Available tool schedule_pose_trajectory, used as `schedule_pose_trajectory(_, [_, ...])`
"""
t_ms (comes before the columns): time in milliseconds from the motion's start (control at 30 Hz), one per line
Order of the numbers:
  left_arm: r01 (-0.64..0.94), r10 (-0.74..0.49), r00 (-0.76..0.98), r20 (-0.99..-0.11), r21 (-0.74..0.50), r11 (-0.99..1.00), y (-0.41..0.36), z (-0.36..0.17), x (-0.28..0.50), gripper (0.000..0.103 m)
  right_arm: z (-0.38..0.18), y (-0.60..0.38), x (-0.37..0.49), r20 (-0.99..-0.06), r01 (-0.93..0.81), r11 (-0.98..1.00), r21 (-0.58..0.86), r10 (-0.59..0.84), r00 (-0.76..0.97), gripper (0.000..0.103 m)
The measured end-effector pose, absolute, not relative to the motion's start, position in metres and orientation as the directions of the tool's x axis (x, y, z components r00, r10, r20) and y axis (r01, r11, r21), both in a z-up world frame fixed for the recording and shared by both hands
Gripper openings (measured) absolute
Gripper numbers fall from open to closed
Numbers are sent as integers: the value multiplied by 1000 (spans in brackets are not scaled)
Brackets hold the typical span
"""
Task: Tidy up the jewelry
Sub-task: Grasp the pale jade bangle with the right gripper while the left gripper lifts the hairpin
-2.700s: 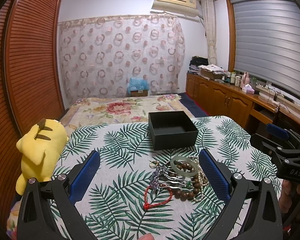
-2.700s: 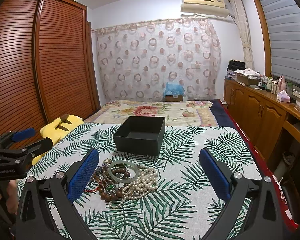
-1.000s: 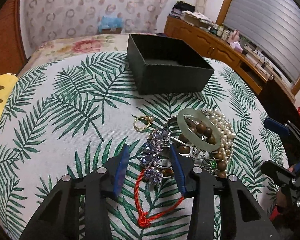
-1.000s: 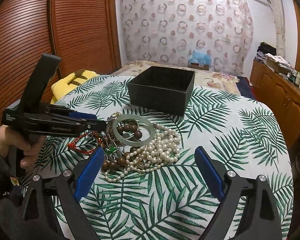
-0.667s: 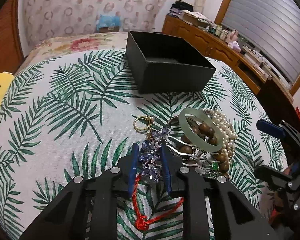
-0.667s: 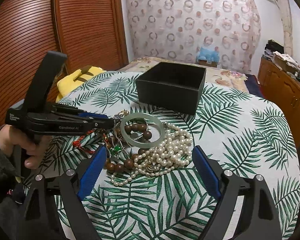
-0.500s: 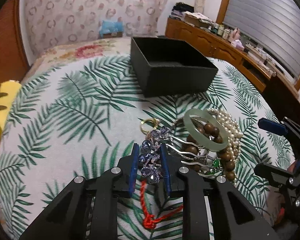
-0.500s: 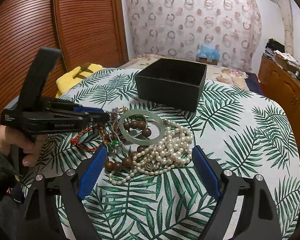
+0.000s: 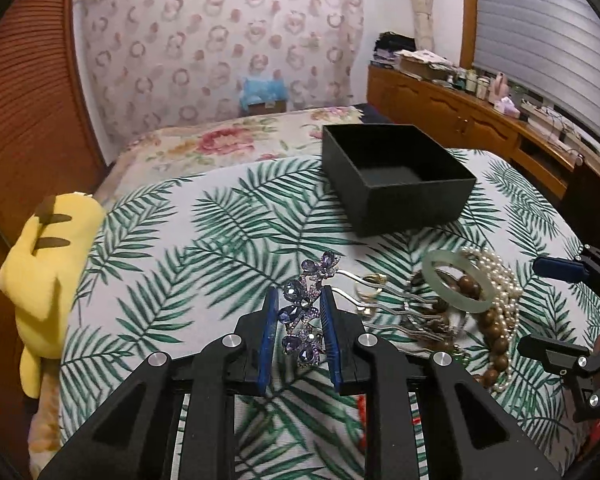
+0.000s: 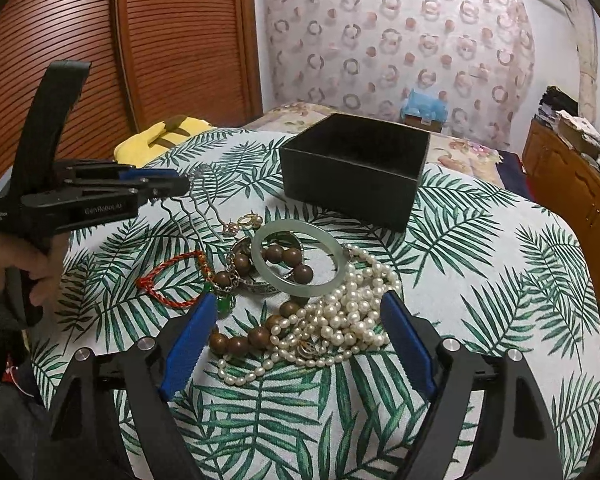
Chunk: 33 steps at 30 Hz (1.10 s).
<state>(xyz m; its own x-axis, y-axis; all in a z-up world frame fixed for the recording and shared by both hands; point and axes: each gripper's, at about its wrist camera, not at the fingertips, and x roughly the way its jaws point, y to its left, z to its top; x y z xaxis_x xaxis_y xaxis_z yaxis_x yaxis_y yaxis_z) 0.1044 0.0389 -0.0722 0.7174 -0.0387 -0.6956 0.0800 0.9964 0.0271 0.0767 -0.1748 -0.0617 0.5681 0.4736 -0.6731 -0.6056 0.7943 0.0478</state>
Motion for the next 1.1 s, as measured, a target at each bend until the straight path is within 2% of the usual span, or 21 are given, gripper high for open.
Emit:
schedule_pose_trajectory(100, [62, -27, 723, -691, 25, 998, 46, -70, 104, 20, -62, -170, 82, -678, -617, 785, 48, 480, 558, 82])
schedule_pose_trajectory(200, [48, -29, 727, -685, 9, 999, 52, -69, 102, 20, -62, -164, 90, -679, -635, 770, 61, 498, 539, 74])
schedule_pose_trajectory(433, [47, -42, 738, -673, -11, 999, 51, -66, 100, 20, -62, -144, 105, -686, -680, 728, 84, 537, 491, 50])
schedule_pose_trajectory(567, [50, -45, 738, -673, -12, 999, 50, -66, 99, 20, -64, -134, 108, -694, -707, 703, 82, 549, 465, 42])
schedule_pose_trajectory(833, [52, -48, 738, -673, -14, 999, 49, -66, 100, 20, -73, -126, 112, -729, -719, 694, 37, 511, 455, 16])
schedule_pose_trajectory(967, [54, -49, 739, -672, -14, 998, 48, -66, 100, 20, -70, -127, 111, -724, -727, 686, 21, 512, 463, 10])
schedule_pose_trajectory(1100, [56, -52, 742, -668, -16, 998, 46, -63, 103, 20, -58, -134, 110, -696, -729, 684, 36, 540, 473, 10])
